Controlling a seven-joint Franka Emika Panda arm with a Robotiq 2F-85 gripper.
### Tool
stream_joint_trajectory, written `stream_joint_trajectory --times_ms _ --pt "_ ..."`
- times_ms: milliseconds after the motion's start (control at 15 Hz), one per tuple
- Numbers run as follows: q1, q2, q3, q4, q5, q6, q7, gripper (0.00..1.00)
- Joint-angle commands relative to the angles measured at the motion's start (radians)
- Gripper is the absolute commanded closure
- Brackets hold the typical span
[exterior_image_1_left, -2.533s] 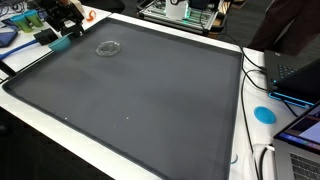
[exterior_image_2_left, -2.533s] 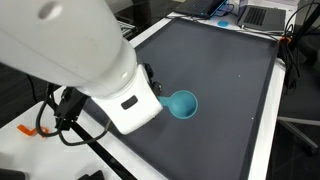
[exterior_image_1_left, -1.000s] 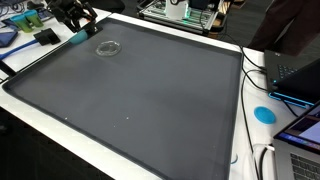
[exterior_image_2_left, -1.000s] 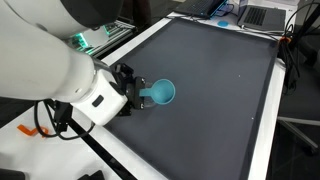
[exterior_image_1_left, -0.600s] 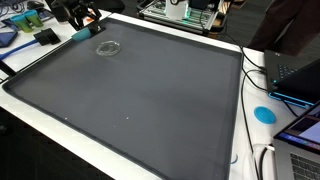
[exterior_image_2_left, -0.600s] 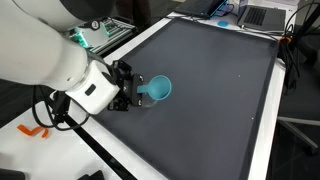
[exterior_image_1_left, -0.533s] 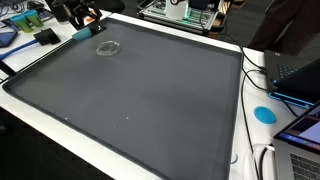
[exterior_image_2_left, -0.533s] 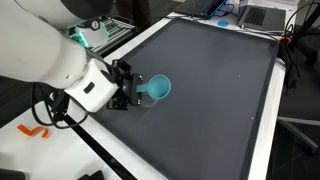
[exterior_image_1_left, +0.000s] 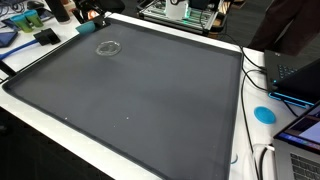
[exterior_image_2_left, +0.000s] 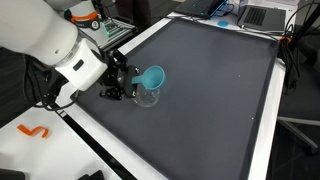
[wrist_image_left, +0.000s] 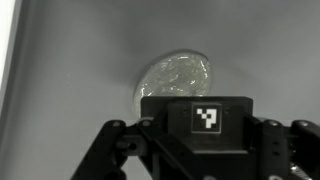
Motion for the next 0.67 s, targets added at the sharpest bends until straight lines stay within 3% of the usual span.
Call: stream_joint_trajectory --times_ms 0,600 --pt "0.036 -0.099 -0.027 -0.115 0.035 0.067 -0.037 0.72" --pt "0.131 -0.240 -0.055 -0.244 -0.003 0.174 0.051 0.72"
